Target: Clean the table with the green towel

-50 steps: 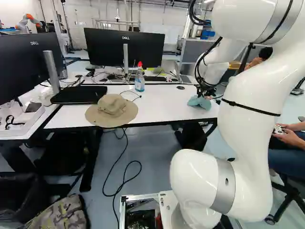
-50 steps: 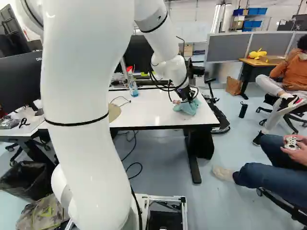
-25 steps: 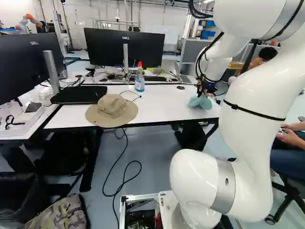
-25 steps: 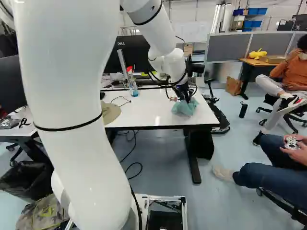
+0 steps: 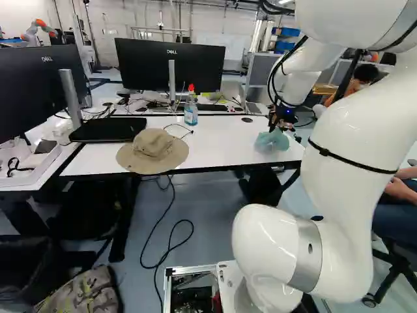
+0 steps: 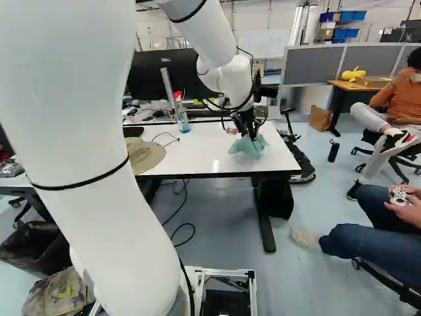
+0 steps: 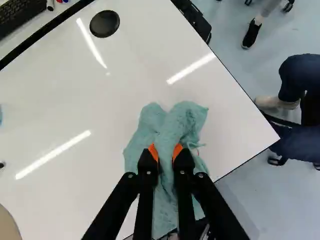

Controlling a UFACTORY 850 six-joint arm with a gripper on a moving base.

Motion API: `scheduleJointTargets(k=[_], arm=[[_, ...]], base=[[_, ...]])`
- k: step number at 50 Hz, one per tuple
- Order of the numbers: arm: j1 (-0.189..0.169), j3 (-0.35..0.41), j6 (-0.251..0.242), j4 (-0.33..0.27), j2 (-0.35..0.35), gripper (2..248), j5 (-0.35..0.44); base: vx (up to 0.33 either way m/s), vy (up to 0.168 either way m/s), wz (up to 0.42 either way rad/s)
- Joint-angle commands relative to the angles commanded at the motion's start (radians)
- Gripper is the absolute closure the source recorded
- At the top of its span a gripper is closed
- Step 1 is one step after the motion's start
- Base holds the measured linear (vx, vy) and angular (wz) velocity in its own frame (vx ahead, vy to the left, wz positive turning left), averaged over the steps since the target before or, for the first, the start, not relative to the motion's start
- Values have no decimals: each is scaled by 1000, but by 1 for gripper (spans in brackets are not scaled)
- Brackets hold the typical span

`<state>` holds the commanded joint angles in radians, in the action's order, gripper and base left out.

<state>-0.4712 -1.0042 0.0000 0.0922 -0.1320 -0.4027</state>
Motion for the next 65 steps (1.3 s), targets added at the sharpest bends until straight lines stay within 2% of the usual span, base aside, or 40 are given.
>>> scheduleJointTargets(k=[12,27,37,65], arm=[[15,11,0,17,10,203,-36],[53,37,0,44,33,203,-85],[76,55,0,61,50,203,-88],[86,128,0,53,119,203,-83]], base=[[0,0,0],[0,0,0],[0,0,0],[0,0,0]])
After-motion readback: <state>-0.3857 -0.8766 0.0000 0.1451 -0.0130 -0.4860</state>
